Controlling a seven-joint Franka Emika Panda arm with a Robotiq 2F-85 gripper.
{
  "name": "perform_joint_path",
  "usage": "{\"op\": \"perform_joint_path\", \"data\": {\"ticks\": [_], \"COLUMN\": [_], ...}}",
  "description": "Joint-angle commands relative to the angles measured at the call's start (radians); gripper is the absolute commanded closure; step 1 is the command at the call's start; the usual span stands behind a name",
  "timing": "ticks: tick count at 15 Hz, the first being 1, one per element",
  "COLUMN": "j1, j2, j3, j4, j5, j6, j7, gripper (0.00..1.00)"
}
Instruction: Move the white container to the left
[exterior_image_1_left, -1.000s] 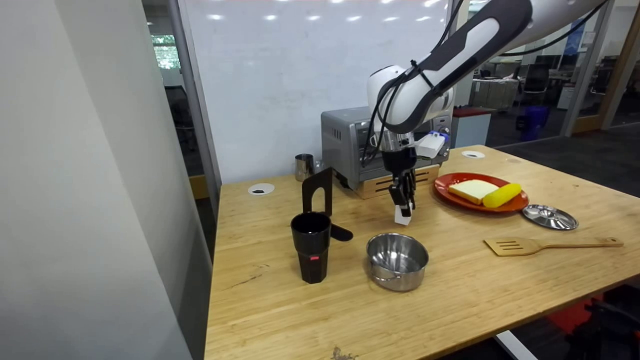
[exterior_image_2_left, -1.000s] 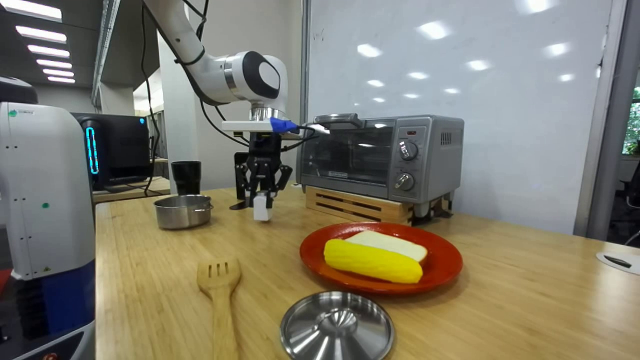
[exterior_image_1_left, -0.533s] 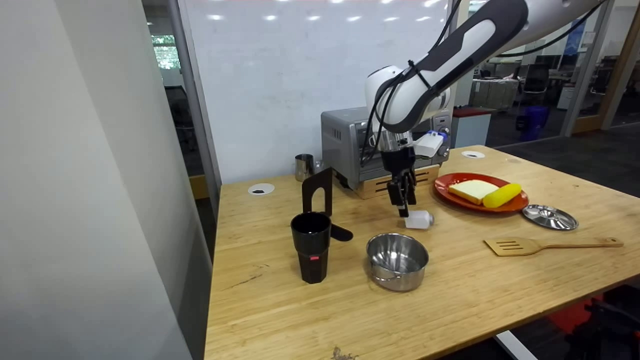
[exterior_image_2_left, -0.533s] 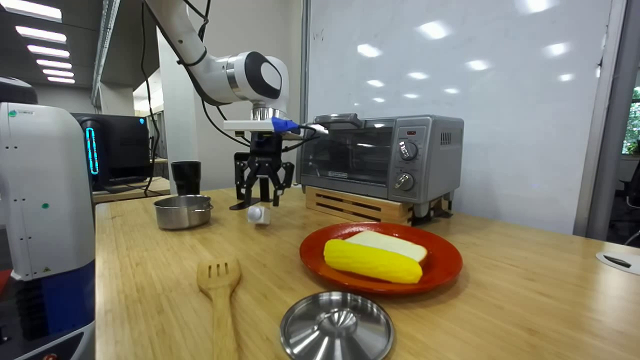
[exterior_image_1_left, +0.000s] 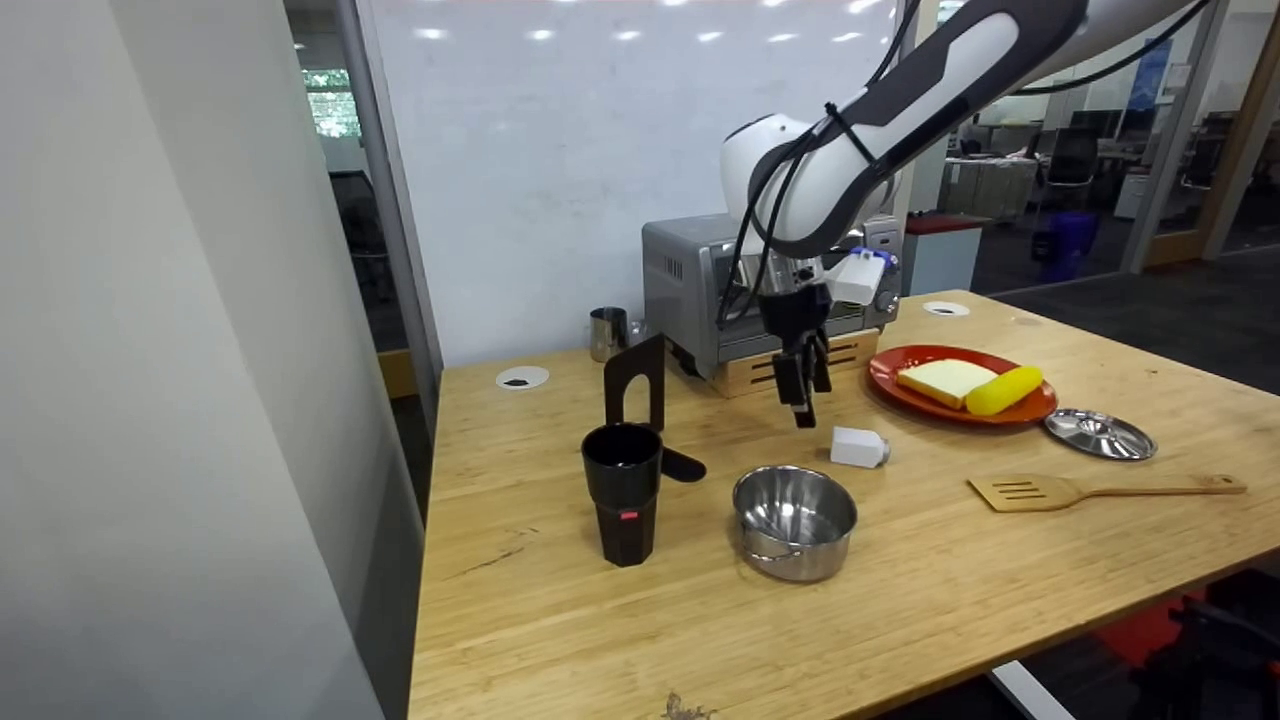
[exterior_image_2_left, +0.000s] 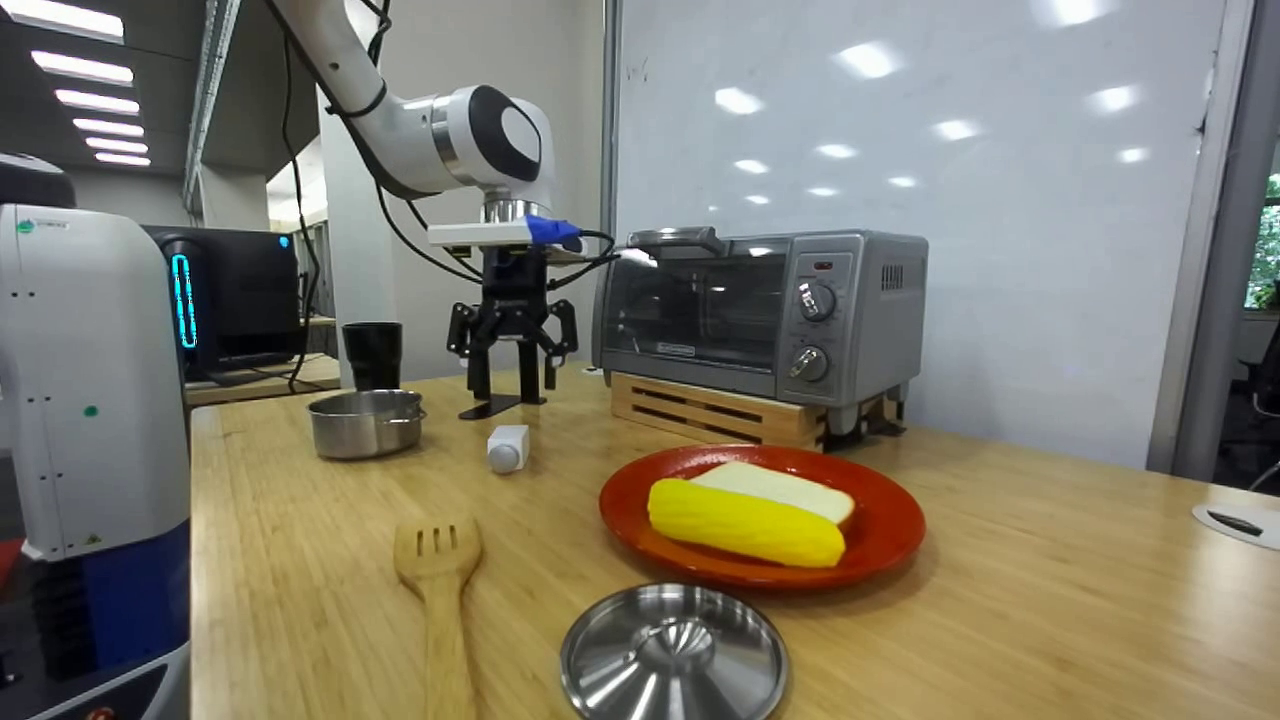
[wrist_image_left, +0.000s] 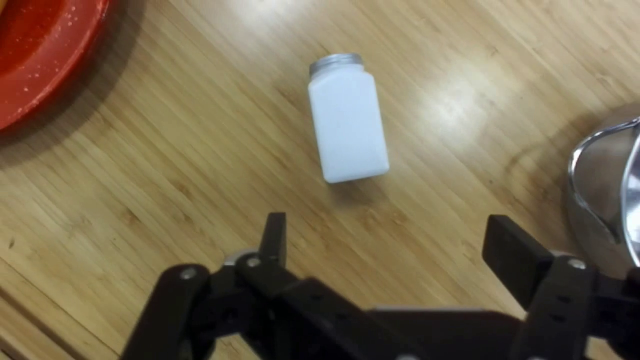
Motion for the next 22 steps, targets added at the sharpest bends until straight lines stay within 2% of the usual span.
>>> {"op": "perform_joint_path", "data": {"ticks": [1, 7, 11, 13, 16, 17, 19, 22], "j1": [0.006, -0.015, -0.061, -0.099, -0.139, -0.116, -0.137, -0.136], "j2": [-0.137, -0.395, -0.584, -0.668, -0.718, -0.677, -0.709, -0.714], "j3": [0.008, -0.002, -0.049, -0.104, -0.204, -0.163, -0.208, -0.209], "j4": [-0.124, -0.372, -0.56, -0.635, -0.678, -0.626, -0.651, -0.659], "j5": [-0.042, -0.086, -0.086, -0.066, -0.015, -0.042, -0.034, -0.031], "j6": [-0.015, -0.006, 0.125, 0.222, 0.311, 0.251, 0.274, 0.281], "j7": [0.014, -0.022, -0.065, -0.143, -0.279, -0.199, -0.258, -0.263], "gripper": [0.0, 0.0, 0.0, 0.0, 0.0, 0.0, 0.0, 0.0]}}
